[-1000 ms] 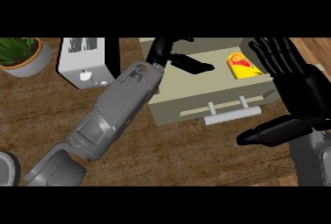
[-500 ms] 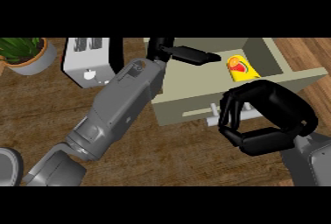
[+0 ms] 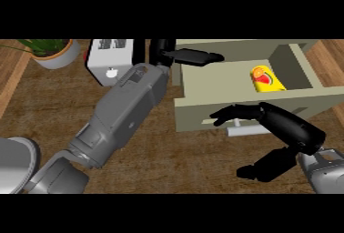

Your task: Pick up the cup, place it into the drawer and close the drawer

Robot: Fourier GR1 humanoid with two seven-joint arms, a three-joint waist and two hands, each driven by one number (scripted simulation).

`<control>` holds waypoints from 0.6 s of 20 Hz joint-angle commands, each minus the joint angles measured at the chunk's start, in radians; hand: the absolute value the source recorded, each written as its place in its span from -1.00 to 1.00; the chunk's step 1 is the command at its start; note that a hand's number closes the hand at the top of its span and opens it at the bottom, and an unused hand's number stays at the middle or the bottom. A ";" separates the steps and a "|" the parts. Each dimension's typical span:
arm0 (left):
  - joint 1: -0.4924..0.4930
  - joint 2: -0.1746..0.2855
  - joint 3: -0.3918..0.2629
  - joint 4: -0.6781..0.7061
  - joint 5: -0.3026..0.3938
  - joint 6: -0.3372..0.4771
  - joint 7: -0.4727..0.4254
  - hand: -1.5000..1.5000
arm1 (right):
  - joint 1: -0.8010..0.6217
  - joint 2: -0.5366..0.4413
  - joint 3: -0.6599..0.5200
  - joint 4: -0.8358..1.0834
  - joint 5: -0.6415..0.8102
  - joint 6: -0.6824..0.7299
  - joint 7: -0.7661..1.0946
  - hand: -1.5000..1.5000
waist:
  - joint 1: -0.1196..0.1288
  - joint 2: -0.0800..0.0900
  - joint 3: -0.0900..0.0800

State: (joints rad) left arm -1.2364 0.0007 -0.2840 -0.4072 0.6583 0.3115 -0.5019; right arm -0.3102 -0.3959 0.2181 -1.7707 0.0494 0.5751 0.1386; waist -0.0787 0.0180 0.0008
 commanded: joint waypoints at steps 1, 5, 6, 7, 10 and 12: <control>0.047 -0.001 0.010 -0.018 0.015 -0.048 -0.052 -1.00 | 0.043 0.000 0.047 0.077 0.214 -0.086 -0.072 -1.00 | 0.058 -0.008 0.000; 0.075 0.021 0.038 -0.018 0.016 -0.077 -0.065 -1.00 | 0.016 0.075 0.143 0.256 0.348 -0.174 -0.089 -1.00 | 0.087 -0.009 0.000; 0.061 0.021 0.046 -0.033 0.024 -0.068 -0.039 -1.00 | -0.034 0.078 0.135 0.356 0.356 -0.170 -0.132 -1.00 | 0.100 -0.008 0.000; 0.072 0.042 0.042 -0.055 0.019 -0.071 -0.026 -1.00 | -0.012 0.072 0.153 0.397 0.382 -0.179 -0.174 -1.00 | 0.104 -0.012 0.000; 0.152 0.016 0.028 -0.089 0.011 -0.091 -0.083 -1.00 | -0.096 0.064 0.150 0.620 0.440 -0.210 -0.280 -1.00 | 0.137 -0.007 0.001; 0.197 0.059 0.035 -0.118 0.013 -0.111 -0.088 -1.00 | -0.157 0.112 0.141 0.739 0.470 -0.259 -0.280 1.00 | 0.148 -0.007 0.001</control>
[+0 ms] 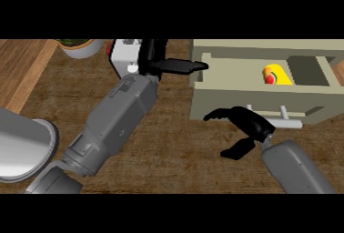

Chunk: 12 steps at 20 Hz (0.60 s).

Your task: Pick up the cup, place it into the drawer and close the drawer

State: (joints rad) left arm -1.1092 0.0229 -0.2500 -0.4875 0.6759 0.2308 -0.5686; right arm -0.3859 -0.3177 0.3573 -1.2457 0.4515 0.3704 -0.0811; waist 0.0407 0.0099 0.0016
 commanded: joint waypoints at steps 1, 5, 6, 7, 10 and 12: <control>0.064 0.016 0.002 -0.062 0.006 -0.020 0.011 -1.00 | -0.112 0.042 -0.006 0.294 0.084 -0.077 -0.086 1.00 | 0.035 0.000 0.001; 0.092 0.082 0.008 -0.101 0.008 -0.072 0.026 -1.00 | -0.217 0.053 -0.073 0.495 0.090 -0.161 -0.213 1.00 | 0.059 0.012 0.003; 0.147 0.092 0.000 -0.113 0.004 -0.097 0.002 -1.00 | -0.223 0.039 -0.101 0.508 0.072 -0.178 -0.271 1.00 | 0.060 0.010 0.003; 0.138 0.090 0.005 -0.128 0.006 -0.084 0.001 -1.00 | -0.300 0.039 -0.142 0.542 0.045 -0.152 -0.253 1.00 | 0.070 0.011 0.002; 0.154 0.132 0.013 -0.176 0.026 -0.107 0.060 -1.00 | -0.345 -0.009 -0.202 0.630 0.036 -0.196 -0.315 1.00 | 0.091 0.010 0.004; 0.181 0.129 0.002 -0.186 0.021 -0.122 0.058 -1.00 | -0.414 0.002 -0.245 0.674 0.013 -0.220 -0.323 1.00 | 0.100 0.016 0.004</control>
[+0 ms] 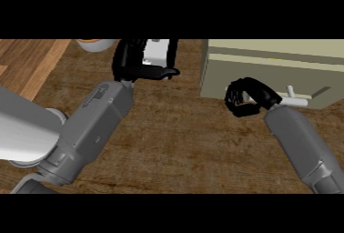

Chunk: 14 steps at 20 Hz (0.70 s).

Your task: Pick up the cup, place it into the drawer and close the drawer

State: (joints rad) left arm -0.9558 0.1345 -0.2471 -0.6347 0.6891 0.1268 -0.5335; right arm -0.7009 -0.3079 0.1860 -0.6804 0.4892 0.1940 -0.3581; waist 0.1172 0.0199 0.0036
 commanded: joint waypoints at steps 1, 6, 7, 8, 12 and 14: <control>0.069 0.039 -0.005 -0.052 0.008 -0.057 0.010 -1.00 | -0.138 0.005 -0.091 0.125 -0.030 -0.062 -0.019 1.00 | 0.030 0.005 0.001; 0.069 0.060 -0.006 -0.074 0.013 -0.068 0.047 -1.00 | -0.205 -0.100 -0.164 0.202 -0.068 -0.038 -0.039 1.00 | 0.052 0.019 0.002; 0.089 0.052 -0.020 -0.082 0.001 -0.079 0.025 -1.00 | -0.222 -0.086 -0.173 0.205 -0.074 -0.050 -0.013 1.00 | 0.060 0.020 0.002; 0.098 0.042 -0.023 -0.092 0.003 -0.071 0.027 -1.00 | -0.231 -0.125 -0.183 0.202 -0.086 -0.010 -0.023 1.00 | 0.063 0.017 0.002; 0.102 0.065 -0.021 -0.098 0.006 -0.100 0.033 -1.00 | -0.244 -0.122 -0.201 0.192 -0.110 -0.010 -0.005 1.00 | 0.080 0.028 0.001; 0.107 0.068 -0.029 -0.109 -0.001 -0.104 0.032 -1.00 | -0.255 -0.141 -0.208 0.179 -0.123 0.019 -0.003 1.00 | 0.088 0.025 0.001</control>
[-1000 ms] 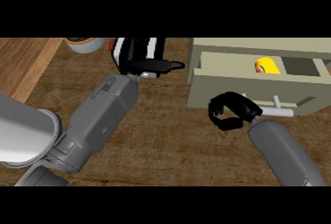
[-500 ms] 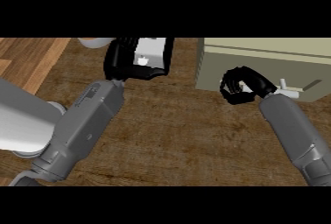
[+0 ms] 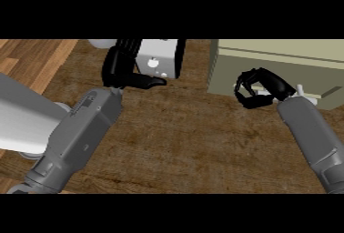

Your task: Pick up the cup, place it into the drawer and close the drawer

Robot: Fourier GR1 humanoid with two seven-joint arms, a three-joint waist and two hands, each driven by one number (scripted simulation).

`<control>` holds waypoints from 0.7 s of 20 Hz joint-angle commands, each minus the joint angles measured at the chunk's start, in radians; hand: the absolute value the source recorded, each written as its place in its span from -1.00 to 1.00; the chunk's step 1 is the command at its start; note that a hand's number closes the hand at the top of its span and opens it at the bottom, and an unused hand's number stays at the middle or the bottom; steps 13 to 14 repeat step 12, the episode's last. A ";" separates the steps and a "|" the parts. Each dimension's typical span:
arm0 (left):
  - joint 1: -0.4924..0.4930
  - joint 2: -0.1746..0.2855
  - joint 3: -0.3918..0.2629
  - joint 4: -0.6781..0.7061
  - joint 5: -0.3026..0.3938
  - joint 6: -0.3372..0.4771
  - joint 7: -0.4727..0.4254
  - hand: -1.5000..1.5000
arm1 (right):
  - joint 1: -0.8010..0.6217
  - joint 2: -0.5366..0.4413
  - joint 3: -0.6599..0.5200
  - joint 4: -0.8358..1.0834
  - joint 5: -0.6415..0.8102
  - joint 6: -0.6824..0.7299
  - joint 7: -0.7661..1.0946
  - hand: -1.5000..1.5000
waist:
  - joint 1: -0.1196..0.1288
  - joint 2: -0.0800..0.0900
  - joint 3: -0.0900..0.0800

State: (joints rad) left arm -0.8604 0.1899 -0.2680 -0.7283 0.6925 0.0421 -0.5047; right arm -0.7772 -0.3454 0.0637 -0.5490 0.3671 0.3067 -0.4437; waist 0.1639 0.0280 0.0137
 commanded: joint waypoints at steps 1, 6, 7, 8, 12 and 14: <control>0.018 0.018 -0.006 -0.012 -0.001 -0.020 0.013 -1.00 | -0.166 -0.119 -0.082 0.045 0.000 -0.083 0.070 1.00 | 0.037 0.020 -0.009; 0.024 0.014 -0.004 -0.028 0.007 -0.038 0.009 -1.00 | -0.174 -0.135 -0.105 0.013 -0.039 -0.043 0.074 1.00 | 0.044 0.020 -0.010; 0.025 0.013 -0.007 -0.029 0.008 -0.040 0.018 -1.00 | -0.180 -0.142 -0.102 0.011 -0.041 -0.022 0.088 1.00 | 0.051 0.019 -0.011; 0.022 0.023 0.003 -0.037 0.015 -0.041 0.022 -1.00 | -0.159 -0.156 -0.105 0.011 -0.046 -0.012 0.074 1.00 | 0.052 0.017 -0.010; 0.054 0.024 -0.006 -0.046 0.018 -0.074 0.017 -1.00 | -0.150 -0.148 -0.104 -0.007 -0.054 -0.011 0.092 1.00 | 0.065 0.020 -0.012; 0.054 0.024 -0.006 -0.046 0.018 -0.074 0.017 -1.00 | -0.150 -0.148 -0.104 -0.007 -0.054 -0.011 0.092 1.00 | 0.065 0.020 -0.012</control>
